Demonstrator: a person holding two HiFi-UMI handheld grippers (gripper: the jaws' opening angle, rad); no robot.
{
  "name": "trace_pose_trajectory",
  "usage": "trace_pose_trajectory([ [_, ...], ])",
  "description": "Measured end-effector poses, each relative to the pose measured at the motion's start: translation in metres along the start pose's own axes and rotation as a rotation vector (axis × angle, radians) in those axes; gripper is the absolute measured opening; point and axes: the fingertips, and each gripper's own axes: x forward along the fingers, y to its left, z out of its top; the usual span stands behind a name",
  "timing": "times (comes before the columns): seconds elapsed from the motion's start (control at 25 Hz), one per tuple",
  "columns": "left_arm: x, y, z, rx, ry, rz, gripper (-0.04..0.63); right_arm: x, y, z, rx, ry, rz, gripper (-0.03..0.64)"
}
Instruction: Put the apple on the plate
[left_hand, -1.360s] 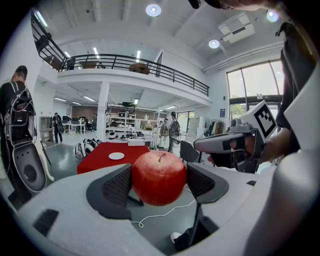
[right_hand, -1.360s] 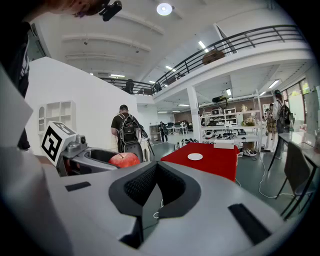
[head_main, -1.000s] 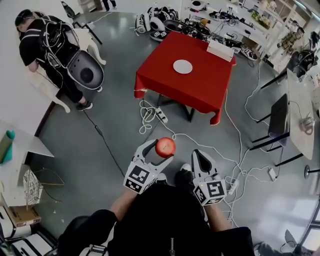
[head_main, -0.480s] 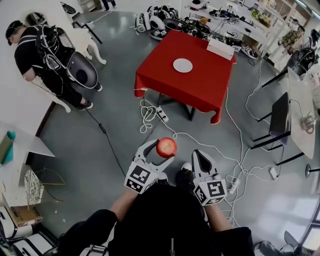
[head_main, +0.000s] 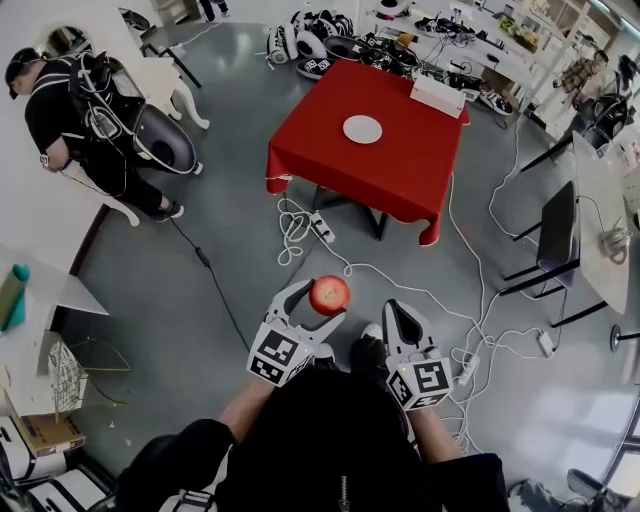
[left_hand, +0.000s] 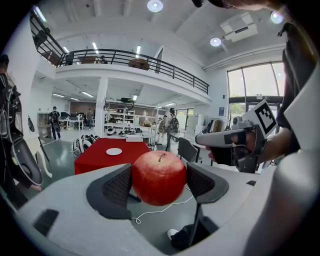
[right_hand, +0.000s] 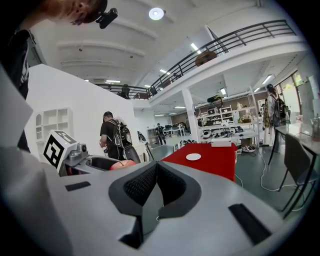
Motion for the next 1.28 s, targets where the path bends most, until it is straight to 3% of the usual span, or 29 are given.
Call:
trace_pose_trajectory([
  [0.88, -0.003, 0.009, -0.003, -0.031, 0.005, -0.024, 0.341, 0.011, 0.015, -0.001, -0.008, 0.034, 0.003, 0.011],
  [1.28, 0.019, 0.022, -0.004, -0.041, 0.019, -0.039, 0.341, 0.022, 0.000, -0.003, 0.016, 0.051, -0.015, 0.011],
])
